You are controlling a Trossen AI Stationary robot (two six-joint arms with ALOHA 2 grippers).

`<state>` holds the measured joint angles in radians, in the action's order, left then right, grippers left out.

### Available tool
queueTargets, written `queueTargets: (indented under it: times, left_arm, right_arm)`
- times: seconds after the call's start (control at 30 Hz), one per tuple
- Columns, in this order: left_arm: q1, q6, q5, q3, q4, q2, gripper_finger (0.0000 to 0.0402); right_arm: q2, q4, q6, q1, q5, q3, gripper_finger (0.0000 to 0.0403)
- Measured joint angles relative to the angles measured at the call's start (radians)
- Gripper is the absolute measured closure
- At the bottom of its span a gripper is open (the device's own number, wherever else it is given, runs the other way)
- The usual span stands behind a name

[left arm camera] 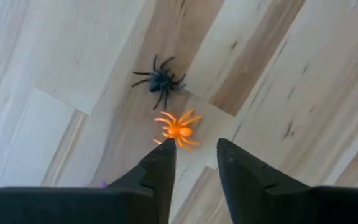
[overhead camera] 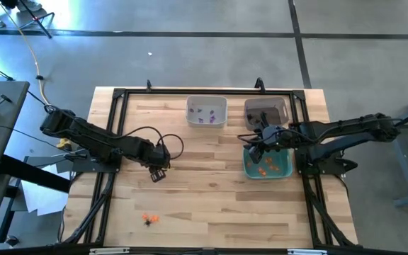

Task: Sort Halloween decoration
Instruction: Put the orange spider toy into the green bin

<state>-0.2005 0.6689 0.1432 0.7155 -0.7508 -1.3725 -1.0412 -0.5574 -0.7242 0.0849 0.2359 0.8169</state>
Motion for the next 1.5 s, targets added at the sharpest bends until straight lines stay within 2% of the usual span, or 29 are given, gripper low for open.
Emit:
queueTargets:
  times: [0.23, 0.5, 0.63, 0.77, 0.9, 0.97, 1.27, 1.5]
  left_arm:
    - [0.000, -0.023, 0.019, 0.001, 0.008, -0.064, 0.0263]
    - [0.011, -0.047, 0.028, 0.015, 0.008, -0.227, 0.0259]
    - [0.011, -0.053, 0.034, 0.021, 0.005, -0.250, 0.0260]
    - [0.012, -0.014, 0.024, 0.017, 0.009, -0.221, 0.0290]
    - [0.012, 0.011, 0.001, 0.015, 0.020, -0.186, 0.0370]
    - [0.013, 0.018, -0.004, 0.015, 0.020, -0.177, 0.0391]
    - [0.013, 0.032, 0.006, 0.013, 0.005, -0.145, 0.0401]
    - [0.013, 0.059, -0.010, 0.013, 0.007, -0.052, 0.0401]
  right_arm:
    - [0.000, 0.000, 0.000, 0.000, 0.000, 0.000, 0.0266]
    - [0.000, 0.000, 0.008, 0.000, -0.003, 0.000, 0.0266]
    - [0.000, 0.000, 0.011, 0.000, -0.004, 0.000, 0.0266]
    - [0.000, 0.000, 0.011, 0.000, -0.004, 0.000, 0.0266]
    - [0.000, 0.001, 0.011, 0.000, -0.004, 0.000, 0.0266]
    - [0.000, 0.001, 0.011, 0.000, -0.004, 0.000, 0.0266]
    - [0.000, 0.001, 0.010, 0.000, -0.004, 0.000, 0.0266]
    - [0.000, 0.001, 0.008, 0.000, -0.003, 0.000, 0.0266]
